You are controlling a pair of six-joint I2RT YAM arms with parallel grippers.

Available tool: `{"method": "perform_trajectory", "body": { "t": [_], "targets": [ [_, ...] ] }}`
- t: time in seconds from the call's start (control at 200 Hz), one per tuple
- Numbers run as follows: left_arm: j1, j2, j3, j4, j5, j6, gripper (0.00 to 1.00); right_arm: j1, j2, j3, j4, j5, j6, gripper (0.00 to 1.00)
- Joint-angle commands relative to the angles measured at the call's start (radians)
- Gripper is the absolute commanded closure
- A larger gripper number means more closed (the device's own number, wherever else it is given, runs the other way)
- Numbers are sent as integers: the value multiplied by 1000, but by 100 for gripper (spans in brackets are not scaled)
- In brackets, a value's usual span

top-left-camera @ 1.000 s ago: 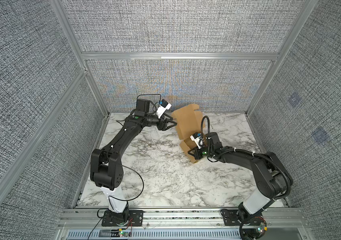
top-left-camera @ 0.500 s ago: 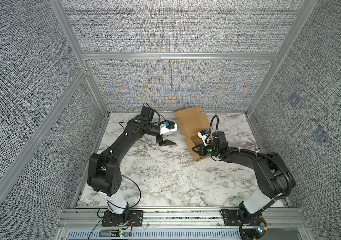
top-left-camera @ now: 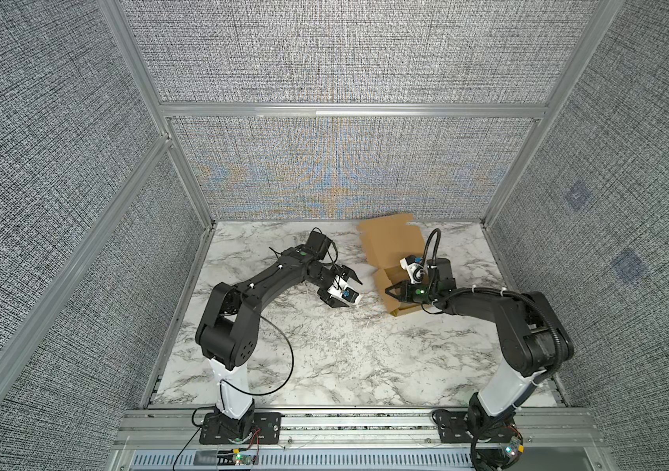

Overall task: Assemble paper box
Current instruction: First fold the bottom flaps of a flat cardboard box at the center of the table.

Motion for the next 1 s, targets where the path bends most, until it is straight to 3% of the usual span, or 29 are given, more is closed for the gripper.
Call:
{"method": "perform_trajectory", "body": {
  "t": [0.0, 0.32, 0.99],
  "targets": [
    [-14, 30, 13, 88, -30, 37, 20, -17, 17, 2, 24, -60, 43, 100],
    [-65, 174, 89, 291, -74, -7, 13, -48, 0, -5, 28, -95, 55, 98],
    [-129, 303, 118, 550, -94, -144, 15, -61, -5, -16, 36, -103, 62, 91]
  ]
}}
